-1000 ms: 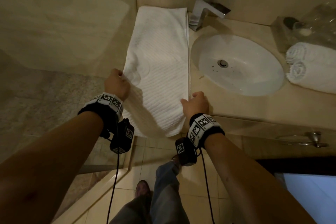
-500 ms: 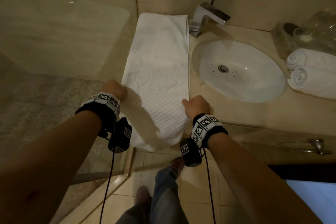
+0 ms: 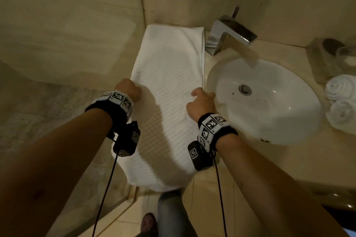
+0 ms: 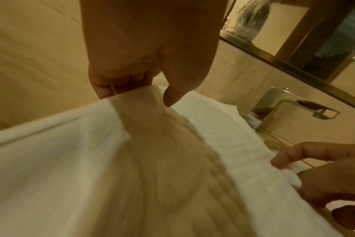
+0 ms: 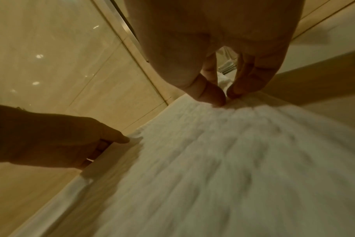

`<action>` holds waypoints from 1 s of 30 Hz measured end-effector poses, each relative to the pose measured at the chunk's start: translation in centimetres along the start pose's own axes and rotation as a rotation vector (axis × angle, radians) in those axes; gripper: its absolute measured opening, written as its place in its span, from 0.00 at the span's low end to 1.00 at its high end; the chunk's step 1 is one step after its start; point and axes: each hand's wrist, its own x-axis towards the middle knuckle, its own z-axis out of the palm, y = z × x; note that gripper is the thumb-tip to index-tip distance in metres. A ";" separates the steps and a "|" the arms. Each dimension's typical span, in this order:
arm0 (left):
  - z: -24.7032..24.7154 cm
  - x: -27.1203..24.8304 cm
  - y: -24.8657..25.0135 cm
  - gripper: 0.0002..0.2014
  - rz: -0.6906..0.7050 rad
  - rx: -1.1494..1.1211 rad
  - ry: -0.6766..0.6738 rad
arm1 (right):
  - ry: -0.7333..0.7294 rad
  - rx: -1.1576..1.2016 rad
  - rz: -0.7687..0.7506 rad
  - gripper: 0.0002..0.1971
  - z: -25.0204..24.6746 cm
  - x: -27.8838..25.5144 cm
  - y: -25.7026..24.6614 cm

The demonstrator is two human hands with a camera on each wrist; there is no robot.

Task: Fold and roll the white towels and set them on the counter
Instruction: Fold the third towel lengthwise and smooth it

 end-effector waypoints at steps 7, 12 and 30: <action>-1.9 6.6 4.6 0.21 -0.006 0.046 -0.022 | 0.013 -0.110 -0.085 0.14 -2.1 8.6 -3.3; -2.9 10.1 6.9 0.22 -0.023 0.014 -0.013 | 0.015 -0.189 -0.143 0.19 -2.8 13.3 -6.1; -4.1 22.8 15.1 0.20 0.025 -0.095 0.053 | 0.086 -0.628 0.032 0.29 -3.6 25.1 -13.2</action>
